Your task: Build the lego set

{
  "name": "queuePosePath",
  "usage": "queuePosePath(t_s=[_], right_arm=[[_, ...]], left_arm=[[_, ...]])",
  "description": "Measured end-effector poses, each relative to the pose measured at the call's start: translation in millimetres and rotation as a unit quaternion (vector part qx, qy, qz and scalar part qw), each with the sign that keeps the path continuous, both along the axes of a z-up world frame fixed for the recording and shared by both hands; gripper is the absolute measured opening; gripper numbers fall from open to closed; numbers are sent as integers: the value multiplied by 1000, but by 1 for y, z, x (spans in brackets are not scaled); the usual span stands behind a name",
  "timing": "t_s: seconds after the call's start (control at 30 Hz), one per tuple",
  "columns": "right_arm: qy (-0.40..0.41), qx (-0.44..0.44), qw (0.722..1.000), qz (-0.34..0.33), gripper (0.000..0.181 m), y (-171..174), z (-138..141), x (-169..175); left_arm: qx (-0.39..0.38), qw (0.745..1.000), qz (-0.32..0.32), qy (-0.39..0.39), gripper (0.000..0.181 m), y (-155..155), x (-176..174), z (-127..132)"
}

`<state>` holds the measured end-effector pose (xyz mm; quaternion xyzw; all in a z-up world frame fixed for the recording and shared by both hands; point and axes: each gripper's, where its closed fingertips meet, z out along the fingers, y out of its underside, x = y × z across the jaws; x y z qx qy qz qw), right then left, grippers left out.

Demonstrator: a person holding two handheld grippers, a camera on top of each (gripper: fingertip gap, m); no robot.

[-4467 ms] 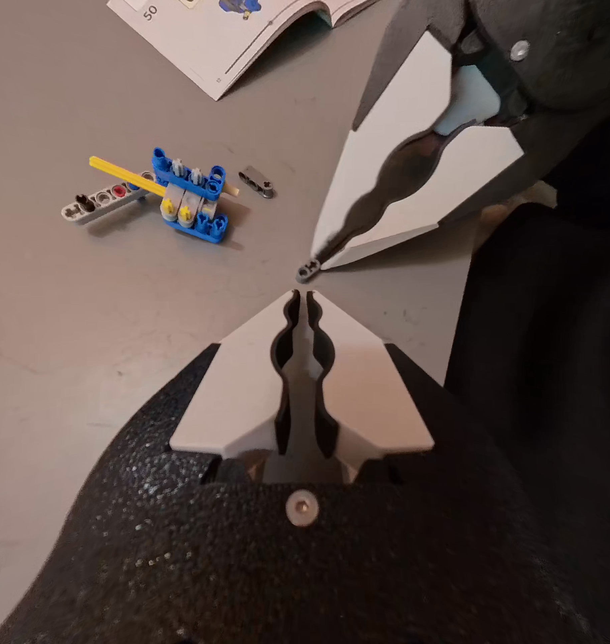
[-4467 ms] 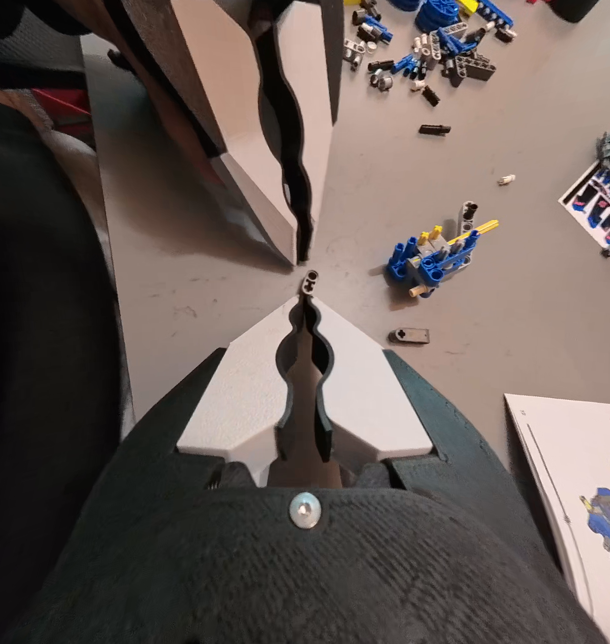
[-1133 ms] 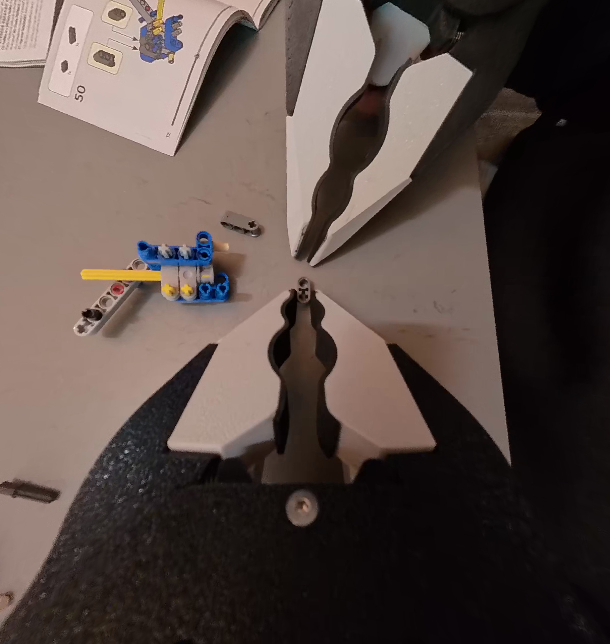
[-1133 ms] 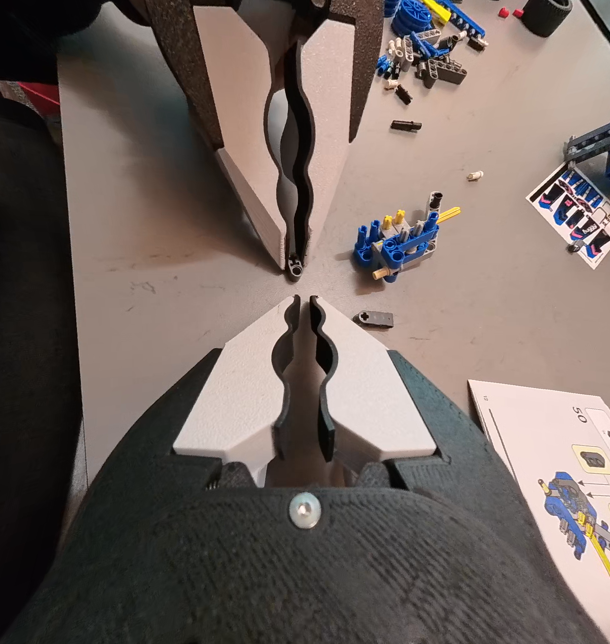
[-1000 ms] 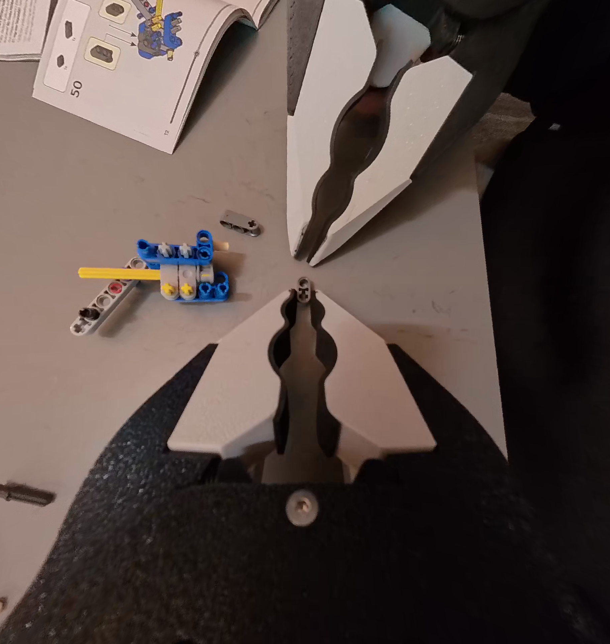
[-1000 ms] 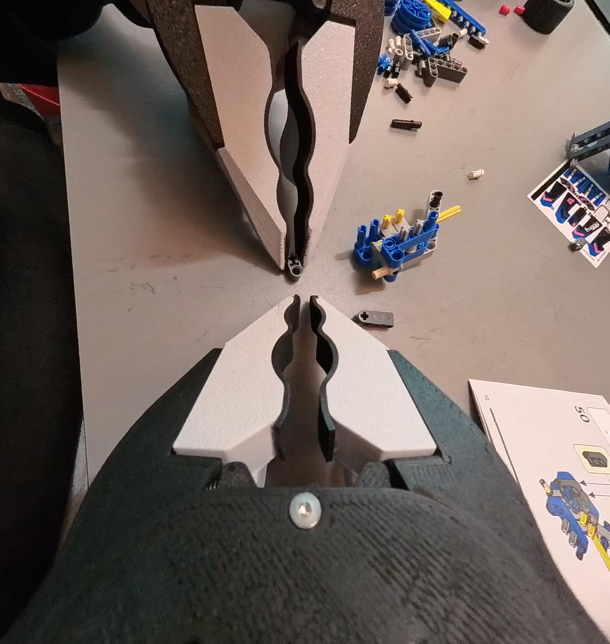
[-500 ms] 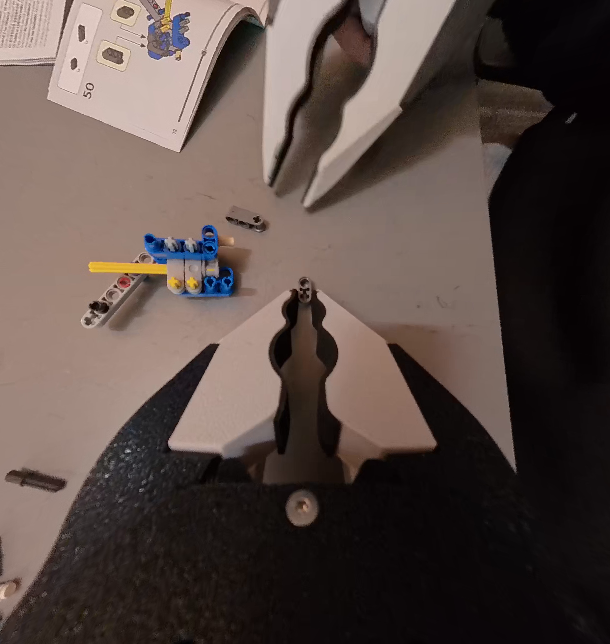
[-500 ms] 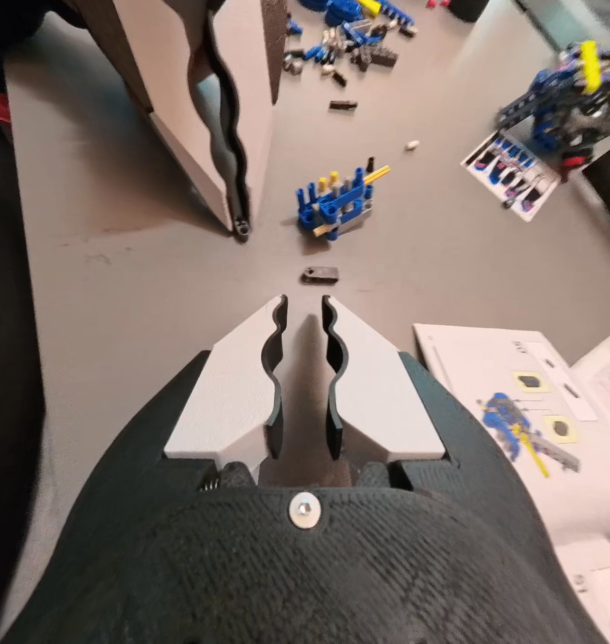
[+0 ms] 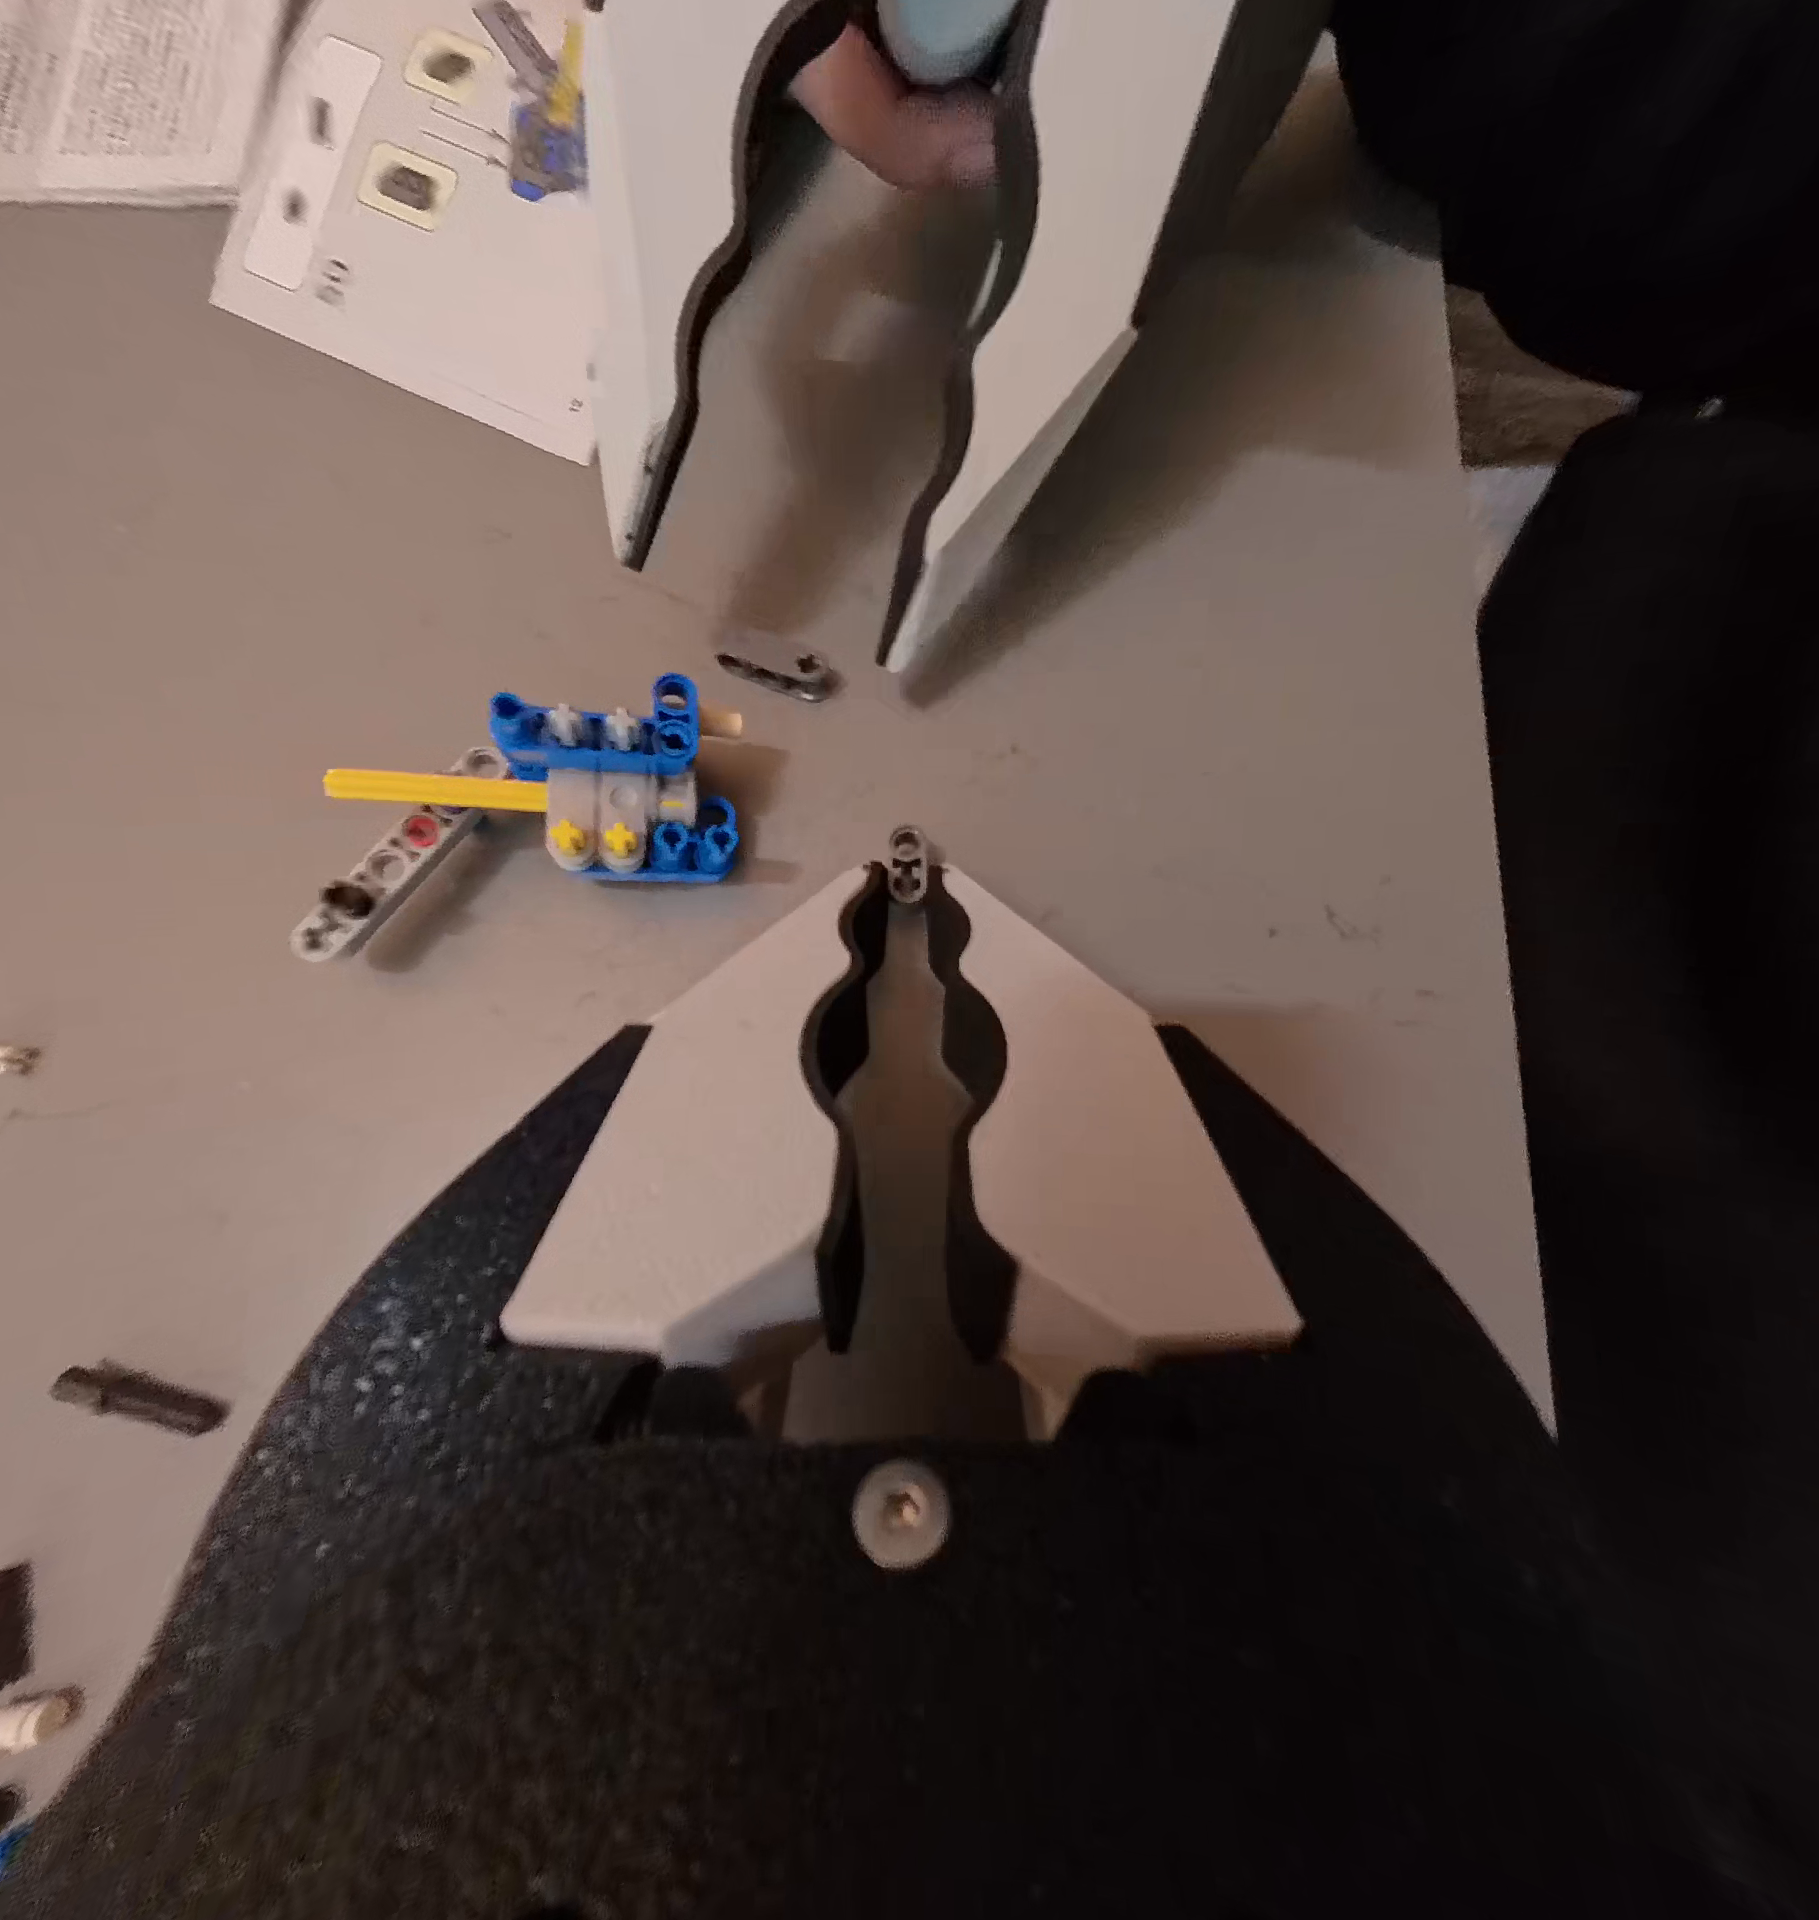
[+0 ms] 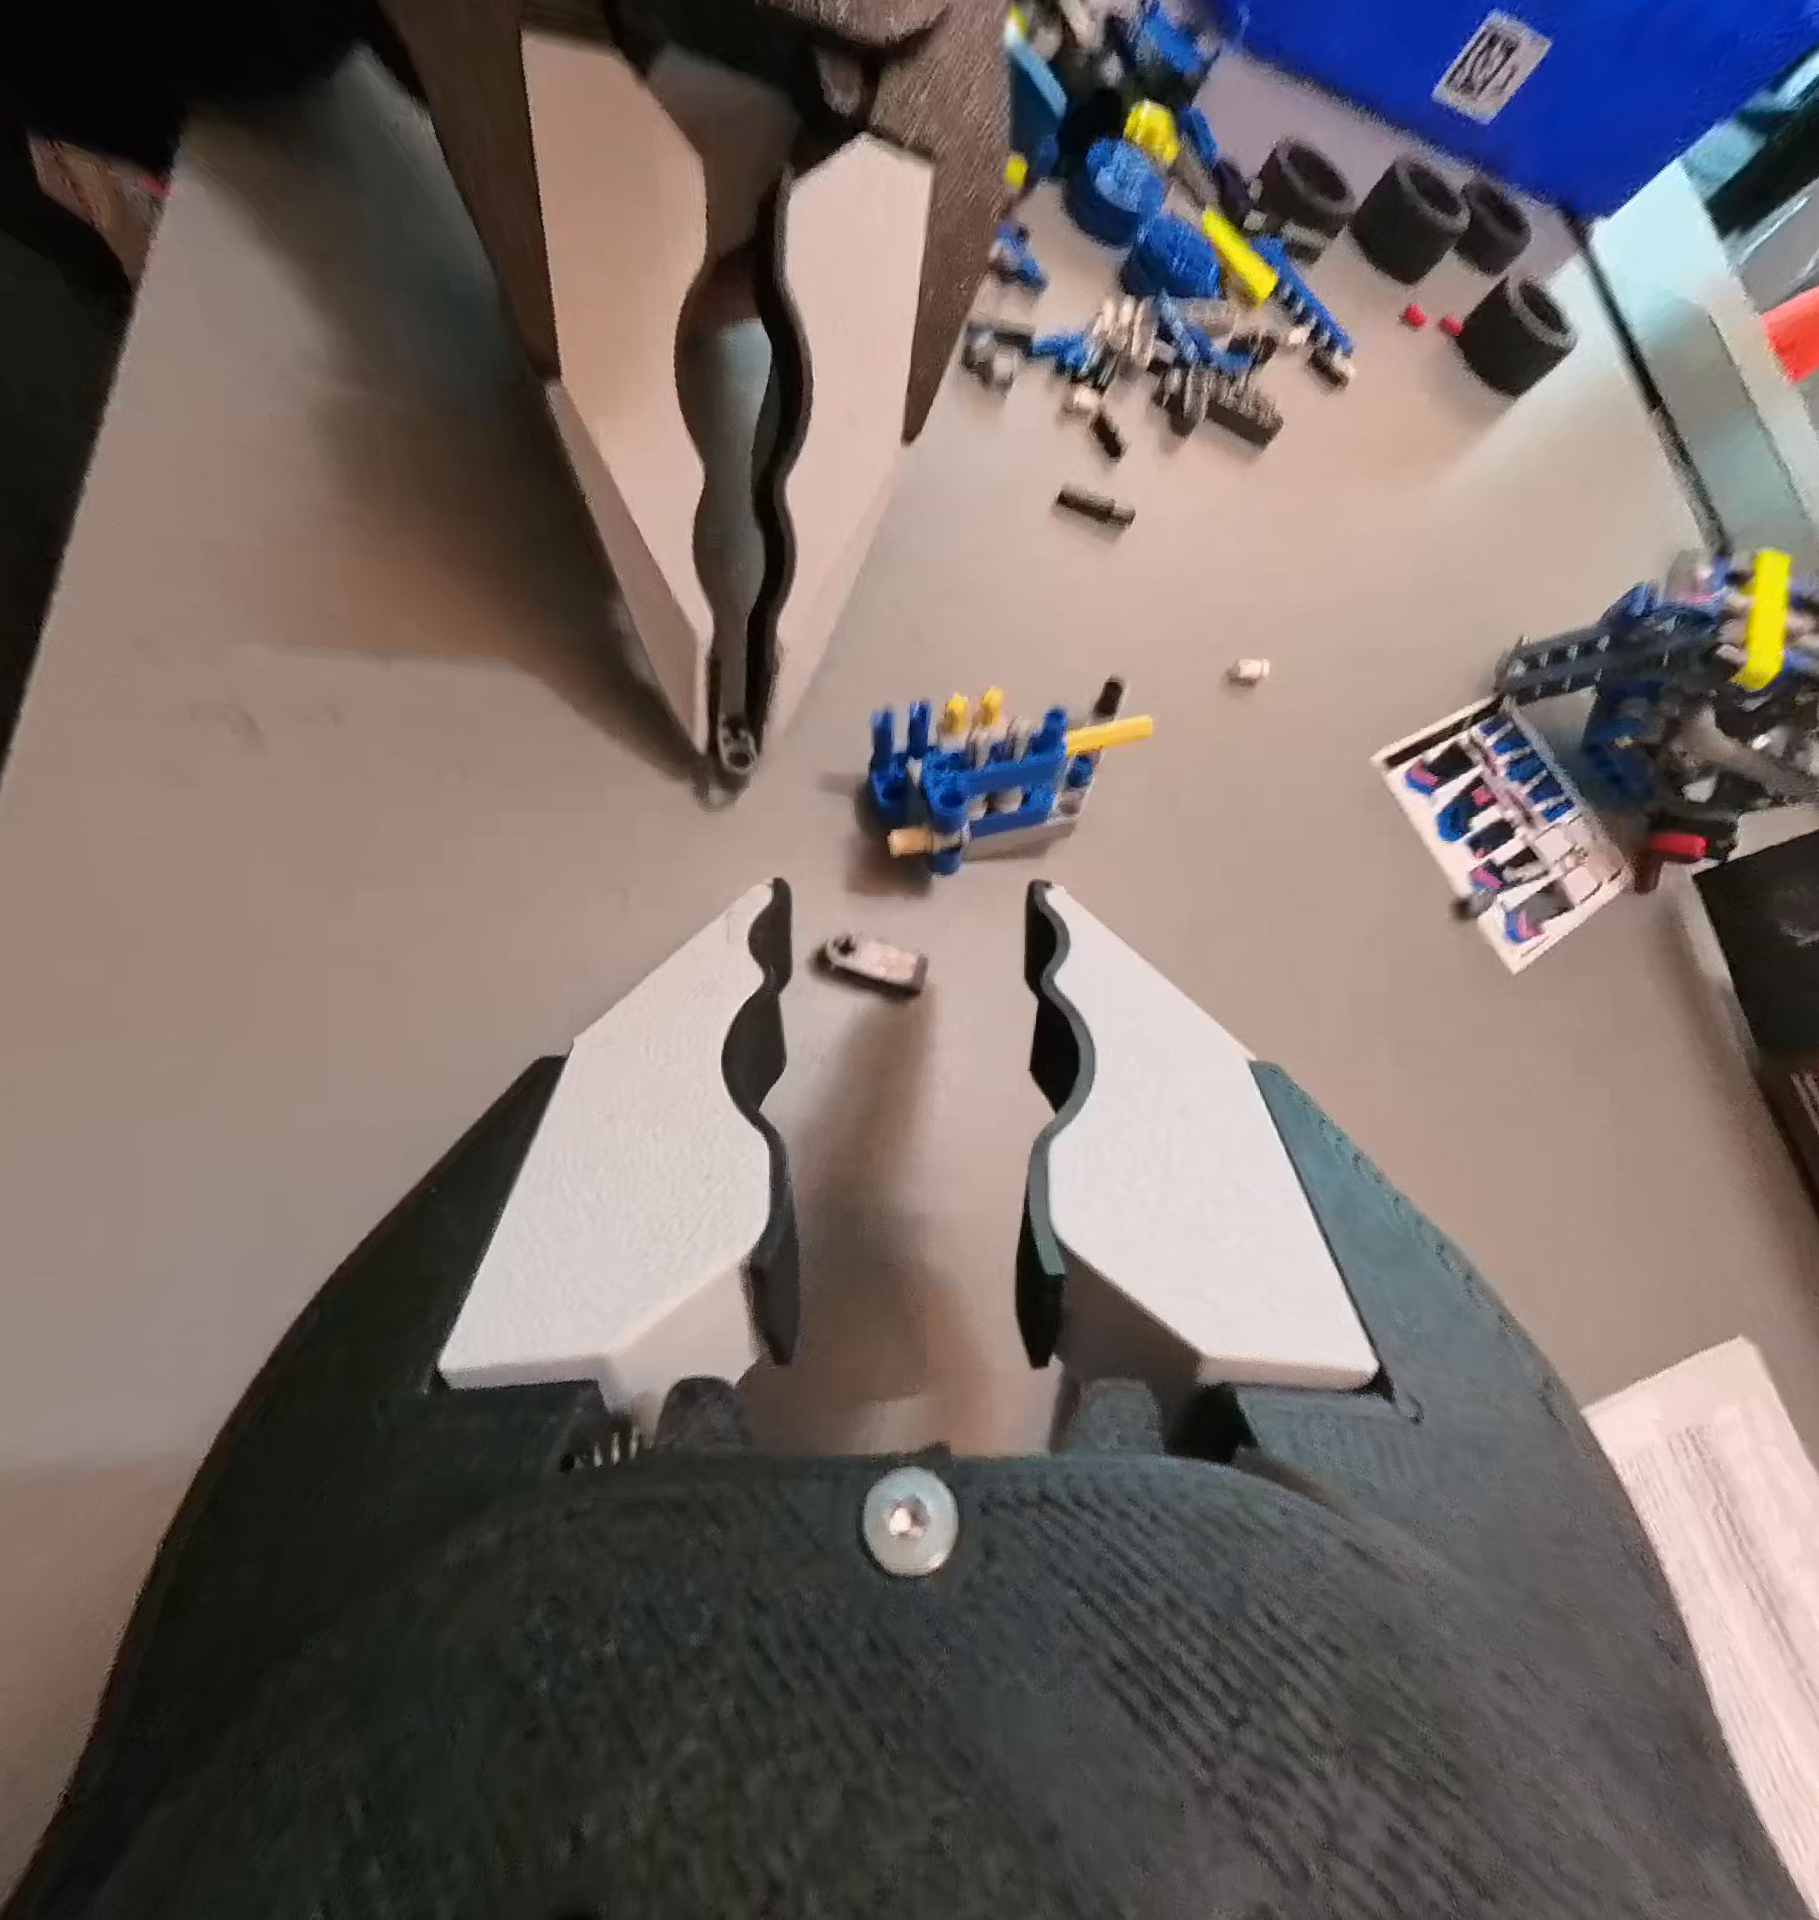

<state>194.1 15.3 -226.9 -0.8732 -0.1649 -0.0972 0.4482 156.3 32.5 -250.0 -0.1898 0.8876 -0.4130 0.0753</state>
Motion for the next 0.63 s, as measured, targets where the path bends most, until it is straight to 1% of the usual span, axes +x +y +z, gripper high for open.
queuePosePath(t_s=[0.1, 0.13, 0.17, 0.2, 0.23, 0.3, 0.37, 0.43, 0.5, 0.63], right_arm=[[13, 51, 999, 5, 44, 16, 20, 6], [21, 61, 998, 14, 37, 20, 21, 6], [30, 61, 997, 24, 27, 24, 19, 5], [36, 61, 997, 29, 24, 27, 17, 5], [35, 64, 997, 30, 26, 30, 16, 7], [26, 67, 997, 24, 35, 36, 15, 12], [38, 47, 998, 35, 39, 36, 9, 12], [50, 48, 996, 52, 39, 37, 7, 9], [59, 38, 995, 64, 39, 37, 3, 7], [43, 20, 997, 64, 32, 37, -8, 10]], left_arm=[[-16, 998, 37, -45, 4, 9, 13, 11], [-19, 997, 48, -61, 4, 13, 18, 14], [-22, 995, 58, -77, 4, 17, 21, 17], [-19, 993, 66, -92, 4, 21, 25, 20], [-11, 992, 74, -106, 4, 25, 28, 21], [1, 987, 84, -136, 4, 31, 33, 25], [6, 985, 81, -150, 4, 33, 36, 29], [11, 985, 74, -154, 4, 31, 39, 28], [16, 987, 64, -147, 4, 29, 41, 24], [22, 988, 45, -144, 4, 24, 41, 21]])
